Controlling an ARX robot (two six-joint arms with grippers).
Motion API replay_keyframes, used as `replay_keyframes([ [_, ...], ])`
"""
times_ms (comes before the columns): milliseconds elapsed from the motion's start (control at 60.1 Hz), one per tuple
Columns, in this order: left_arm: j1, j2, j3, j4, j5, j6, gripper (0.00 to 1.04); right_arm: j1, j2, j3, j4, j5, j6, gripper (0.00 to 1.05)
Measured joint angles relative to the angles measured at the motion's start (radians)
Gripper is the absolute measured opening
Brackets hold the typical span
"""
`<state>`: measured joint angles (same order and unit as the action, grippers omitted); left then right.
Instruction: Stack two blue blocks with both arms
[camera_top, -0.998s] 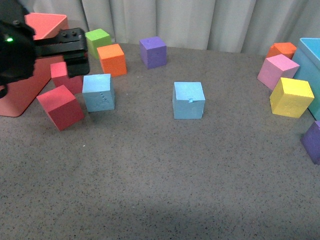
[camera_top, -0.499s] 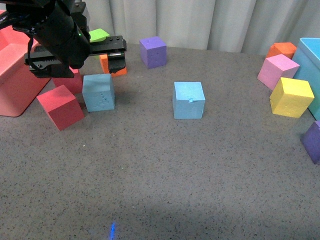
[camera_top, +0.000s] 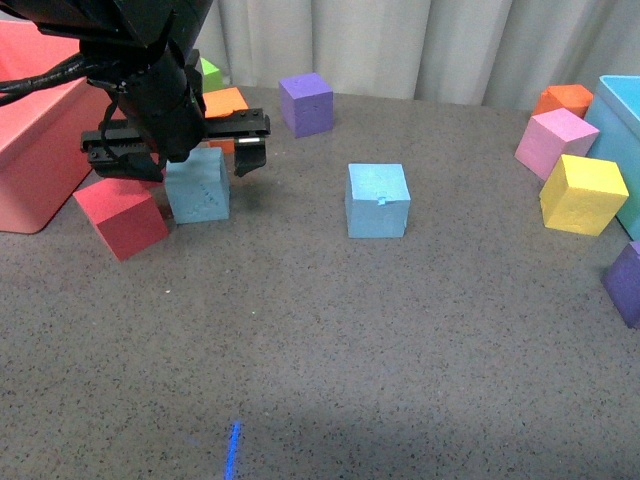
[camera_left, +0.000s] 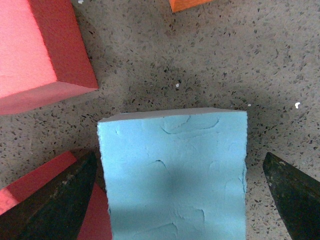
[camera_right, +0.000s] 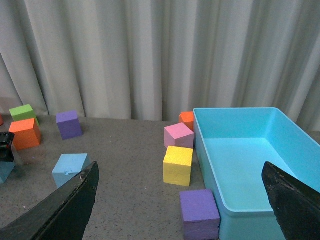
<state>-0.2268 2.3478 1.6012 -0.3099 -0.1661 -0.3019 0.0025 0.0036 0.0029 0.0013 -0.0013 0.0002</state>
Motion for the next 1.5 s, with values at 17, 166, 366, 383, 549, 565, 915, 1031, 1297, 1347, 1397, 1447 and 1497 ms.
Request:
replay_keyframes([
  [17, 0.0, 0.003, 0.002, -0.003, 0.0, 0.0, 0.98, 0.0, 0.0, 0.0, 0.0, 0.0, 0.0, 0.95],
  [166, -0.002, 0.024, 0.025, -0.005, -0.006, -0.004, 0.98, 0.0, 0.0, 0.0, 0.0, 0.0, 0.0, 0.95],
  [366, -0.01, 0.034, 0.033, -0.018, -0.021, -0.007, 0.63, 0.0, 0.0, 0.0, 0.0, 0.0, 0.0, 0.95],
  [383, -0.01, 0.034, 0.034, -0.021, -0.021, -0.011, 0.6, 0.0, 0.0, 0.0, 0.0, 0.0, 0.0, 0.95],
  [549, -0.019, 0.024, 0.029, -0.035, -0.02, -0.018, 0.51, 0.0, 0.0, 0.0, 0.0, 0.0, 0.0, 0.95],
  [565, -0.021, 0.02, 0.024, -0.037, -0.018, -0.019, 0.51, 0.0, 0.0, 0.0, 0.0, 0.0, 0.0, 0.95],
  [915, -0.147, -0.125, -0.016, -0.078, -0.022, -0.094, 0.48, 0.0, 0.0, 0.0, 0.0, 0.0, 0.0, 0.95],
  [1031, -0.208, -0.152, 0.005, -0.098, -0.029, -0.119, 0.48, 0.0, 0.0, 0.0, 0.0, 0.0, 0.0, 0.95],
  [1297, -0.33, -0.118, 0.111, -0.159, -0.062, -0.147, 0.48, 0.0, 0.0, 0.0, 0.0, 0.0, 0.0, 0.95],
  [1347, -0.345, -0.098, 0.151, -0.177, -0.071, -0.156, 0.48, 0.0, 0.0, 0.0, 0.0, 0.0, 0.0, 0.95],
  [1397, -0.357, -0.076, 0.19, -0.198, -0.074, -0.165, 0.48, 0.0, 0.0, 0.0, 0.0, 0.0, 0.0, 0.95],
  [1447, -0.365, -0.05, 0.225, -0.215, -0.079, -0.172, 0.48, 0.0, 0.0, 0.0, 0.0, 0.0, 0.0, 0.95],
  [1497, -0.369, -0.03, 0.25, -0.229, -0.089, -0.175, 0.48, 0.0, 0.0, 0.0, 0.0, 0.0, 0.0, 0.95],
])
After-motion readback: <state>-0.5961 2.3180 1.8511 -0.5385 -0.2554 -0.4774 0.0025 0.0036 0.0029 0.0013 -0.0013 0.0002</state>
